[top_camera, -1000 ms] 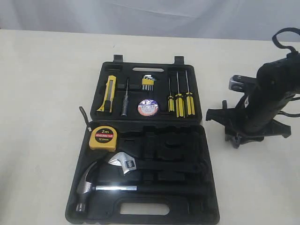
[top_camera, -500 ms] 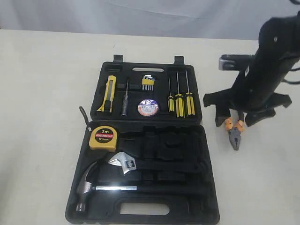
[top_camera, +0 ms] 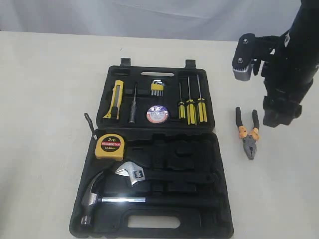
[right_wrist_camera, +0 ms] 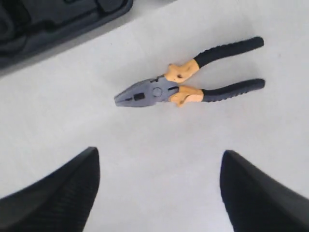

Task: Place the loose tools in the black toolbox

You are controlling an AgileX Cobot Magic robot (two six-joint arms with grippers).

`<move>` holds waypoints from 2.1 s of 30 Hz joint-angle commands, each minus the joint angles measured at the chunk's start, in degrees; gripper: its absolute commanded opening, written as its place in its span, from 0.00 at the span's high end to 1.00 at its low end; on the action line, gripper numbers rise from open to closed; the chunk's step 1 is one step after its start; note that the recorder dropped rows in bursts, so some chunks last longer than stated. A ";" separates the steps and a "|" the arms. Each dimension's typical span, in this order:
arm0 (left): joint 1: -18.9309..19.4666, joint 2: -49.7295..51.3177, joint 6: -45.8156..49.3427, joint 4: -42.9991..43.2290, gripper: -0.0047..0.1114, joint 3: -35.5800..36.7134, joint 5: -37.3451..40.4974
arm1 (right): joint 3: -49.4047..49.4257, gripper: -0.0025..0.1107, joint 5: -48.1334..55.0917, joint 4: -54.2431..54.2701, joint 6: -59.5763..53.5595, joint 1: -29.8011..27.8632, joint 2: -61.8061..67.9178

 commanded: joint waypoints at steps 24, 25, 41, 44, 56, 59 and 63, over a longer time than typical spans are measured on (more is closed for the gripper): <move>-0.33 0.23 0.02 -0.47 0.96 -0.30 0.18 | 10.64 0.39 -12.49 -10.77 -45.43 3.62 2.02; -0.33 0.23 0.02 -0.47 0.96 -0.30 0.18 | 11.79 0.39 -14.37 -11.51 -46.68 4.45 1.56; -0.33 0.23 0.02 -0.47 0.96 -0.30 0.18 | 21.48 0.42 -27.02 -20.46 -55.67 7.28 2.02; -0.33 0.23 0.02 -0.47 0.96 -0.30 0.18 | 21.48 0.42 -28.11 -19.84 -55.67 7.38 2.93; -0.33 0.23 0.02 -0.47 0.96 -0.30 0.18 | 21.48 0.42 -35.07 -19.85 -55.67 7.38 8.89; -0.33 0.23 0.02 -0.47 0.96 -0.30 0.18 | 21.48 0.42 -35.38 -20.53 -55.67 7.38 9.87; -0.33 0.23 0.02 -0.47 0.96 -0.30 0.18 | 21.48 0.44 -36.47 -21.74 -56.14 7.38 11.16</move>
